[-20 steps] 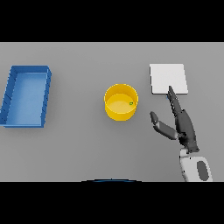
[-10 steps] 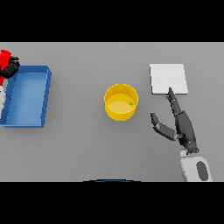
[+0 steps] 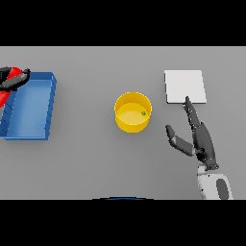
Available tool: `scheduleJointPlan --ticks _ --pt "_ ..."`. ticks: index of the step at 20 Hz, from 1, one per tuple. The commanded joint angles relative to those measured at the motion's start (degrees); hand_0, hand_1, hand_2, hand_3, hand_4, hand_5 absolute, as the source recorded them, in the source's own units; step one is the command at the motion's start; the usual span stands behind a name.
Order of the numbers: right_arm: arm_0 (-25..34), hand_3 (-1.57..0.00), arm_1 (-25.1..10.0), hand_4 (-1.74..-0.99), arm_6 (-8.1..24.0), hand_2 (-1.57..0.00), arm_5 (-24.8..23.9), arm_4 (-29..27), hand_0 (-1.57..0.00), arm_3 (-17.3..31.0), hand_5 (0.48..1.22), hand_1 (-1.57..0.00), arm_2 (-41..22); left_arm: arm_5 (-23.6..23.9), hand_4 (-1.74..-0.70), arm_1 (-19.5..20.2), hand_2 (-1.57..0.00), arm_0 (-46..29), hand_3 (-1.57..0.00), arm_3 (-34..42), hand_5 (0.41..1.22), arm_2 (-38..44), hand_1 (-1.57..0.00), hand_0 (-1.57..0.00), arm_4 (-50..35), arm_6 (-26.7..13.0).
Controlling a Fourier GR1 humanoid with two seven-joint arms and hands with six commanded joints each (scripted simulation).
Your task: Pick up the red beaker and tilt it to pour out 1 green nut into yellow bowl. Pick up the yellow bowl and place it on the metallic measuring scale.
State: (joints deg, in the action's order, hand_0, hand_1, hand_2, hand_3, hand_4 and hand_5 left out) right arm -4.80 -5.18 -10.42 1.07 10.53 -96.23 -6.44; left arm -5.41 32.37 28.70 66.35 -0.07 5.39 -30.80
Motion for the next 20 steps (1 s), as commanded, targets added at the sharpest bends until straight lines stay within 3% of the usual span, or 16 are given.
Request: scheduleJointPlan --ticks 1,5,8,10,11,13,17,20 --pt "0.1 0.0 0.1 -1.155 0.4 0.0 0.1 -0.1 0.0 0.1 0.67 0.0 -0.1 -1.2 -0.92 0.7 -0.42 -0.1 -0.43 0.0 0.651 -1.0 -0.44 -0.48 0.8 -0.6" --pt "0.7 0.0 -0.2 -1.157 1.3 0.0 -0.9 1.6 0.0 0.3 0.665 0.0 -0.3 -1.7 -0.81 1.2 -0.17 0.1 -0.18 -1.1 0.627 -3.7 -0.18 -0.2 4.2 -1.3" --pt "1.6 0.0 -0.2 -1.154 2.1 0.0 -1.5 2.4 0.0 1.3 0.657 0.0 -0.2 -0.4 -0.78 1.0 -0.09 0.5 -0.09 -1.2 0.631 -3.8 -0.09 -0.1 5.1 0.3" --pt "2.1 0.0 -0.4 -1.131 5.9 0.0 -2.7 5.2 0.0 0.4 0.631 0.0 -1.3 0.7 -0.78 0.4 -0.06 0.6 -0.06 -1.7 0.633 -3.3 -0.06 -0.06 4.7 3.1" --pt "2.7 0.0 -0.8 -1.115 5.7 0.0 -2.3 6.1 0.0 0.3 0.638 0.0 -1.9 0.8 -0.78 0.2 -0.04 0.4 -0.05 -1.1 0.635 -3.0 -0.05 -0.05 4.2 3.9" --pt "4.4 0.0 -3.8 -1.08 3.7 0.0 0.9 7.4 0.0 0.9 0.662 0.0 -3.3 1.4 -0.79 -0.4 -0.03 -0.4 -0.03 0.7 0.652 -2.3 -0.03 -0.03 3.0 4.5" --pt "11.3 0.0 -11.4 -1.128 7.4 0.0 5.4 16.3 0.0 2.1 0.637 0.0 -7.6 1.3 -0.8 -0.8 -0.01 -1.6 -0.01 2.5 0.673 -1.9 -0.01 -0.01 1.8 4.5" --pt "17.1 0.0 -15.5 -1.142 5.9 0.0 8.3 23.6 0.0 4.7 0.627 0.0 -12.3 1.8 -0.81 -1.3 -0.01 -1.2 -0.01 3.0 0.687 -2.3 -0.01 -0.01 2.2 3.0"
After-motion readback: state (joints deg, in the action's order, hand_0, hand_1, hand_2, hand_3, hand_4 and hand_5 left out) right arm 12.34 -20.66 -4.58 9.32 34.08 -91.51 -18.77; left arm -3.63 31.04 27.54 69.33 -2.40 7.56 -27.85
